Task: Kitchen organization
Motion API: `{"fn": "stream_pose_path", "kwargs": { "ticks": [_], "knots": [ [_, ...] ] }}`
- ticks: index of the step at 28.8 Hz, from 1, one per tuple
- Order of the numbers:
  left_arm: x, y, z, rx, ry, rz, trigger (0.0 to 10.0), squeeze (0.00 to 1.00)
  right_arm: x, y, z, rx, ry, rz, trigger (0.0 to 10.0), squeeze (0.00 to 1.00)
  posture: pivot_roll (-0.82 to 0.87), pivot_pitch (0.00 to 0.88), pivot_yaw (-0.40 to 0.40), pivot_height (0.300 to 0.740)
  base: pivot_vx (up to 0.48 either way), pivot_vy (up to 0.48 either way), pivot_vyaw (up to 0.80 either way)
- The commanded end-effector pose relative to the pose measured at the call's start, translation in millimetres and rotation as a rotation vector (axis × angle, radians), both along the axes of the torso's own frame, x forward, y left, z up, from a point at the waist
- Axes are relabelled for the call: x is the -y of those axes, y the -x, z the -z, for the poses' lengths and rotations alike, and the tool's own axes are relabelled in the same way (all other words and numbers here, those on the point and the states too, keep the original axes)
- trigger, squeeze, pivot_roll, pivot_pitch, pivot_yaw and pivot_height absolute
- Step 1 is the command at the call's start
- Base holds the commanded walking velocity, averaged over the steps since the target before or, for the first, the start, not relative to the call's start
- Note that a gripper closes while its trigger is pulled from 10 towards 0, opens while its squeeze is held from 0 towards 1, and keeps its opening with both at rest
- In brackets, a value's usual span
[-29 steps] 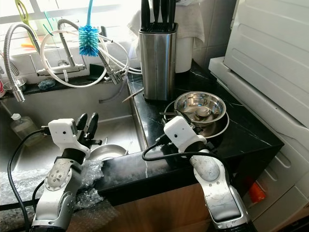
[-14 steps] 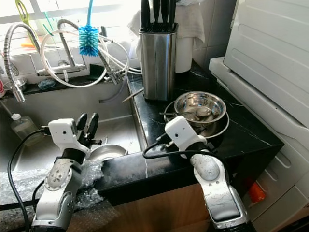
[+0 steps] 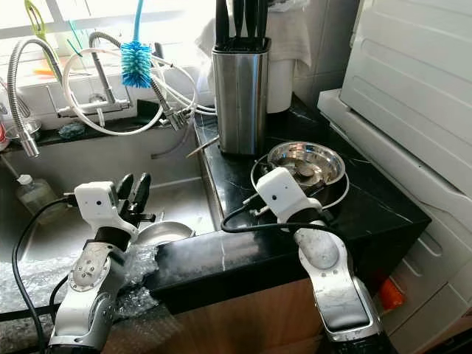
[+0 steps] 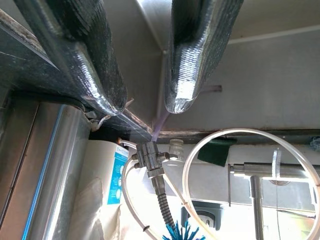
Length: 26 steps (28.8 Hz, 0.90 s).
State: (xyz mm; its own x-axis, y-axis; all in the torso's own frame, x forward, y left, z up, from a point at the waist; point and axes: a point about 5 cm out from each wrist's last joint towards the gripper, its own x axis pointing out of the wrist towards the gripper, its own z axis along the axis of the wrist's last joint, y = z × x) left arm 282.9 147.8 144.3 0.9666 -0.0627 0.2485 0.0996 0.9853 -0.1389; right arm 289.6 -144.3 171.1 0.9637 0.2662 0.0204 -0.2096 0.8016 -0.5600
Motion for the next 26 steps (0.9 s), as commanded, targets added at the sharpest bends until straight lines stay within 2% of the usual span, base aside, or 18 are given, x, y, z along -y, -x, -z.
{"fn": "stream_pose_path", "kwargs": {
  "ticks": [1, 12, 13, 14, 19, 20, 21, 24, 25, 26],
  "knots": [
    [-3.9, 1.2, 12, -0.065, 0.006, -0.015, 10.0, 0.00, 0.8, -1.0, 7, -0.052, -0.014, 0.007, 0.0, 0.00, -0.09, 0.000, 0.039, 0.740, 0.000, 0.000, 0.00],
    [-3.6, 1.1, 14, -0.070, 0.010, -0.013, 10.0, 0.00, -0.7, -0.5, 10, -0.078, -0.037, -0.003, 0.0, 0.00, -0.09, 0.000, 0.039, 0.740, 0.000, 0.000, 0.00],
    [-3.3, 0.8, 14, -0.071, 0.011, -0.011, 10.0, 0.00, -0.4, 0.6, 17, -0.122, -0.069, 0.008, 3.7, 0.00, -0.09, 0.000, 0.038, 0.740, 0.000, 0.000, 0.00],
    [-3.1, 0.6, 14, -0.072, 0.011, -0.010, 10.0, 0.00, 0.0, 0.9, 19, -0.137, -0.081, 0.017, 10.0, 0.00, -0.09, 0.000, 0.036, 0.740, 0.000, 0.000, 0.00],
    [-3.1, 0.7, 15, -0.074, 0.011, -0.011, 10.0, 0.00, 1.8, 0.1, 20, -0.148, -0.108, 0.034, 10.0, 0.00, -0.09, 0.000, 0.036, 0.740, 0.000, 0.000, 0.00],
    [-3.1, 0.9, 15, -0.075, 0.011, -0.011, 10.0, 0.00, 2.2, -0.2, 20, -0.149, -0.118, 0.036, 10.0, 0.88, -0.09, 0.000, 0.036, 0.740, 0.000, 0.000, 0.00],
    [-3.1, 1.1, 15, -0.076, 0.011, -0.011, 10.0, 0.00, 2.2, -0.3, 19, -0.148, -0.121, 0.037, 10.0, 1.00, -0.09, 0.000, 0.036, 0.740, 0.000, 0.000, 0.00],
    [-3.1, 1.2, 15, -0.076, 0.011, -0.010, 10.0, 0.00, 2.6, -1.0, 19, -0.146, -0.118, 0.041, 10.0, 1.00, -0.09, 0.000, 0.037, 0.740, 0.000, 0.000, 0.00],
    [-2.9, 1.1, 15, -0.076, 0.012, -0.009, 10.0, 0.00, 2.8, -1.2, 19, -0.146, -0.118, 0.043, 10.0, 0.01, -0.09, 0.000, 0.038, 0.740, 0.000, 0.000, 0.00],
    [-2.8, 1.0, 15, -0.076, 0.012, -0.009, 10.0, 0.00, 2.9, -1.2, 19, -0.147, -0.118, 0.045, 10.0, 0.01, -0.09, 0.000, 0.038, 0.740, 0.000, 0.000, 0.00]
  ]
}}
